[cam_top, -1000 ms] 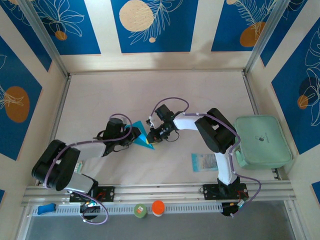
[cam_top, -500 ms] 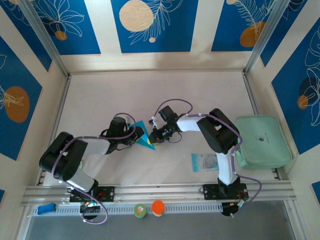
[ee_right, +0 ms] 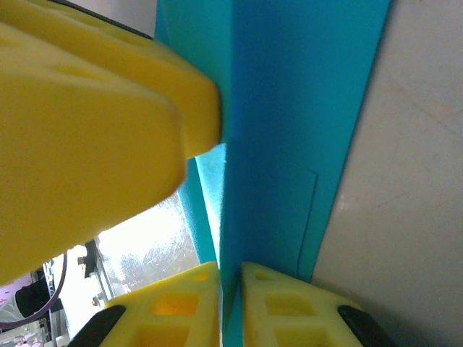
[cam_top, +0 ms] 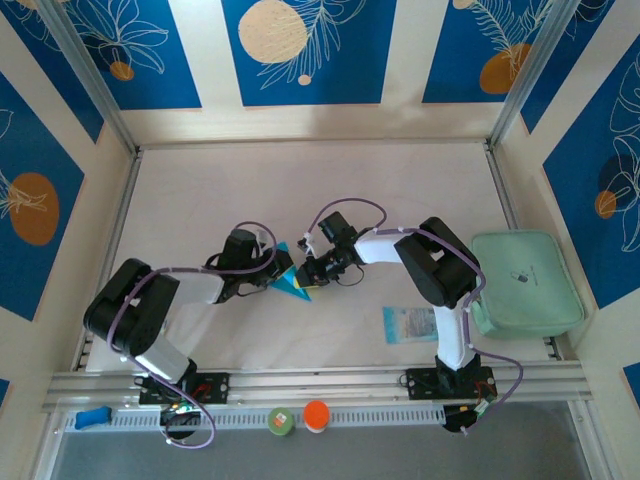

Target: Fold a paper plane with a square sheet of paper (pick it up from the middle)

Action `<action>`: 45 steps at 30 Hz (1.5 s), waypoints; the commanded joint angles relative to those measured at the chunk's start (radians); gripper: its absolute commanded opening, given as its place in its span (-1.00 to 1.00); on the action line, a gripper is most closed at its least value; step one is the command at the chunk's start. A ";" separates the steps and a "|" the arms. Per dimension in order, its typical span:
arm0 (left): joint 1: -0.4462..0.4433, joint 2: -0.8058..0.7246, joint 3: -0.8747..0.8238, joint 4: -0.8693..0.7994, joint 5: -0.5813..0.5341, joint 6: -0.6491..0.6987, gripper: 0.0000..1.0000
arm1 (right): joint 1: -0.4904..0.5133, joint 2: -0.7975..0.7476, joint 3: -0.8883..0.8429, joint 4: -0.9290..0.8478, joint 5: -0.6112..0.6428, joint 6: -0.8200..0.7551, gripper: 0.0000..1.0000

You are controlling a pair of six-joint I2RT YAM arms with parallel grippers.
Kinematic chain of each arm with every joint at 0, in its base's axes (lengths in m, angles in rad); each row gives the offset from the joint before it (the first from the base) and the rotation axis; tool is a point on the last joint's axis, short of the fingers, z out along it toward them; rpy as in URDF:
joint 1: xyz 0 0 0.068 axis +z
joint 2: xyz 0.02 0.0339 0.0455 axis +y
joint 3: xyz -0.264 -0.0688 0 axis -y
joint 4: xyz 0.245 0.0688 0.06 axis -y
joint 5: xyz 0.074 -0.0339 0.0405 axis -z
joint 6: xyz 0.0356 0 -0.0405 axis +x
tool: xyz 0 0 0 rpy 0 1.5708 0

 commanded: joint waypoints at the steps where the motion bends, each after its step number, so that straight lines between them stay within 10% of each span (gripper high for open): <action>1: -0.012 0.014 0.032 0.001 0.022 0.012 -0.47 | -0.013 -0.004 -0.021 -0.043 0.070 0.004 -0.68; 17: -0.008 -0.118 -0.001 -0.074 -0.085 0.008 -0.35 | -0.024 0.008 -0.049 -0.021 0.088 0.020 -1.00; 45: -0.012 0.029 0.016 0.043 -0.007 -0.028 -0.52 | -0.042 0.011 -0.064 -0.004 0.080 0.049 -0.85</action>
